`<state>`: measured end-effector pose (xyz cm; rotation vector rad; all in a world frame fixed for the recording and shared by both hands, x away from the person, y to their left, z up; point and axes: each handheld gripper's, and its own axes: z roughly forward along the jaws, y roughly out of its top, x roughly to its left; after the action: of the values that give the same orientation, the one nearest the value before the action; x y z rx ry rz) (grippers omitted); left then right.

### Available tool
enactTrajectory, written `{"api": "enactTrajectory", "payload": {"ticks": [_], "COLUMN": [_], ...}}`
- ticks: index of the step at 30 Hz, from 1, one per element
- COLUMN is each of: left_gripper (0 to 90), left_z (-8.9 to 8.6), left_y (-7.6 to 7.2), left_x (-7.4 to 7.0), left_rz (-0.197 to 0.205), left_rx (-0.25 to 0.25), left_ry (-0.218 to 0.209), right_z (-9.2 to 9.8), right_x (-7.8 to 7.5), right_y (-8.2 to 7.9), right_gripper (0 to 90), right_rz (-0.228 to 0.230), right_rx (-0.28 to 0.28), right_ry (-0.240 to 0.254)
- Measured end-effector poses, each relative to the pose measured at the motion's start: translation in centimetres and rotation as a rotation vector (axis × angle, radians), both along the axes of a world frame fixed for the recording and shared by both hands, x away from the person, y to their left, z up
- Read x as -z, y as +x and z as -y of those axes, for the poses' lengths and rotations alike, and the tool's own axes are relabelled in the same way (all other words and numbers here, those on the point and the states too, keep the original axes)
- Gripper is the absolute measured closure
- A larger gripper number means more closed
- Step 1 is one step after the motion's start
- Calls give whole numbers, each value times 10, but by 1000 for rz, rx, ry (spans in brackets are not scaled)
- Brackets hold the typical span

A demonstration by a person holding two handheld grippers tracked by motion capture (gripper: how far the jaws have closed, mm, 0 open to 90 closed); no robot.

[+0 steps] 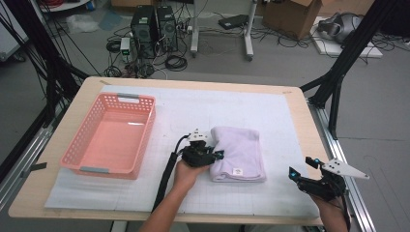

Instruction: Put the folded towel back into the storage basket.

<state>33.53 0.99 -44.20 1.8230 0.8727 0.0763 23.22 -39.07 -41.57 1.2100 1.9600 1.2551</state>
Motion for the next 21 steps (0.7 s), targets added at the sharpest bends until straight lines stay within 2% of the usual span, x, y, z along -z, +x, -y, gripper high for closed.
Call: {"api": "enactTrajectory", "payload": {"ticks": [11,16,17,18,21], "left_gripper": [706,710,714,715,716], "left_z": [-32,-41,-44,-44,-49], "left_y": [-7,-12,-15,-15,-18], "left_x": [-18,-33,-39,-39,-48], "left_rz": [86,153,185,185,223], "left_rx": [-12,6,15,15,28], "left_ry": [-31,-30,-26,-26,-19], "right_z": [-4,-5,-6,-6,-8], "right_x": [1,1,1,1,1], "right_y": [1,1,2,2,3], "right_gripper": [206,207,207,207,207], "right_rz": [-6,-13,-8,-8,-3], "right_rx": [-4,-4,-8,-8,-11], "right_ry": [-1,0,-3,-3,-2]}}
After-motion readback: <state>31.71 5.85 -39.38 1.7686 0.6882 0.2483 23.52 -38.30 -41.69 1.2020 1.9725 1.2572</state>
